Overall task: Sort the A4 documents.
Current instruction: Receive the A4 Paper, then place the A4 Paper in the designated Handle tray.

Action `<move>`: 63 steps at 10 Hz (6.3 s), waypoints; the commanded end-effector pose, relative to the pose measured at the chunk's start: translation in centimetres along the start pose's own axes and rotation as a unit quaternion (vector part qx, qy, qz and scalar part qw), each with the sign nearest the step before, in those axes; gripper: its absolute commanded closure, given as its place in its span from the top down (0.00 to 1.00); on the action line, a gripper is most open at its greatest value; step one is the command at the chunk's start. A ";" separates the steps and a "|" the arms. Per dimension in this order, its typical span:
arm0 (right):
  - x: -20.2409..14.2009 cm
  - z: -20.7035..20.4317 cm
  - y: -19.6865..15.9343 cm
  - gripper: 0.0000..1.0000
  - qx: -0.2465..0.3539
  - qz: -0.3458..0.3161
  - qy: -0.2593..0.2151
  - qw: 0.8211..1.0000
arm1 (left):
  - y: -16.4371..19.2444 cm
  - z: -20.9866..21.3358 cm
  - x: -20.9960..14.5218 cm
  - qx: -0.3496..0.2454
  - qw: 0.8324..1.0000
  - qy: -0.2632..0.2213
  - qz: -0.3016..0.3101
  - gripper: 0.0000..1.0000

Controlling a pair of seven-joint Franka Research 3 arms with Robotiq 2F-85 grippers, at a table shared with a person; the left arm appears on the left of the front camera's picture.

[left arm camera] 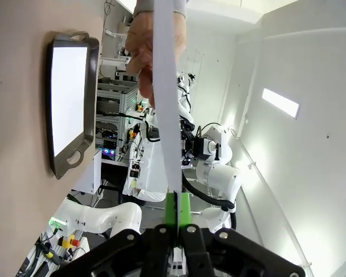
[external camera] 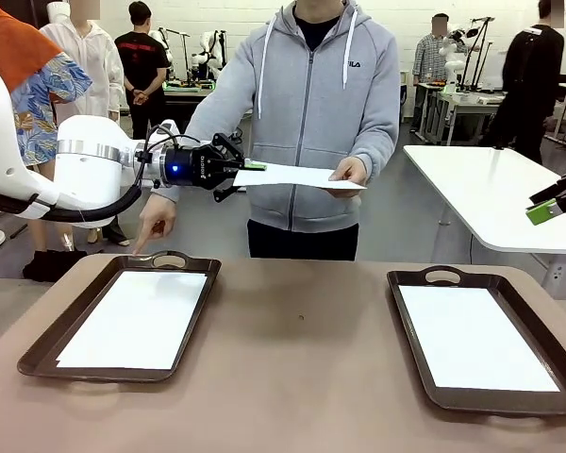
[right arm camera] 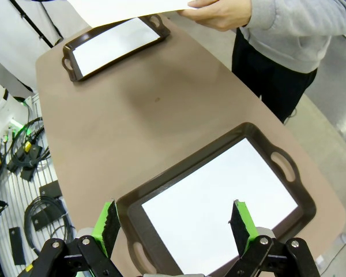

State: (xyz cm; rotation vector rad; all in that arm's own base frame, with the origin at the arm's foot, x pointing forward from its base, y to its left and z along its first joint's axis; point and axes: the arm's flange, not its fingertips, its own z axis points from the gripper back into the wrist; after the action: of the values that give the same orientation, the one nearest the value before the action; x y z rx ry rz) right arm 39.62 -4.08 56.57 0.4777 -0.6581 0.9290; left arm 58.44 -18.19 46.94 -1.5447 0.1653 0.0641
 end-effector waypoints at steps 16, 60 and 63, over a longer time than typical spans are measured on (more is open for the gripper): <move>0.0 0.0 0.0 1.00 0.002 -0.001 -0.002 1.000 | 0.0 0.0 -0.1 0.000 1.000 0.003 -0.012 0.00; 0.0 0.0 0.0 1.00 0.002 -0.001 -0.002 1.000 | 12.2 21.8 -4.8 0.476 0.879 -0.019 -0.015 0.01; 0.0 0.0 0.0 1.00 0.002 -0.001 -0.002 1.000 | 13.6 22.0 -3.8 0.510 0.860 -0.031 0.008 0.01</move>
State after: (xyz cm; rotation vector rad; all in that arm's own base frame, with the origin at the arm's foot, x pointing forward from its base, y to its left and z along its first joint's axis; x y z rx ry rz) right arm 39.62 -4.09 56.57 0.4776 -0.6581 0.9287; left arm 53.71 4.68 34.83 -0.5344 0.1160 -0.0036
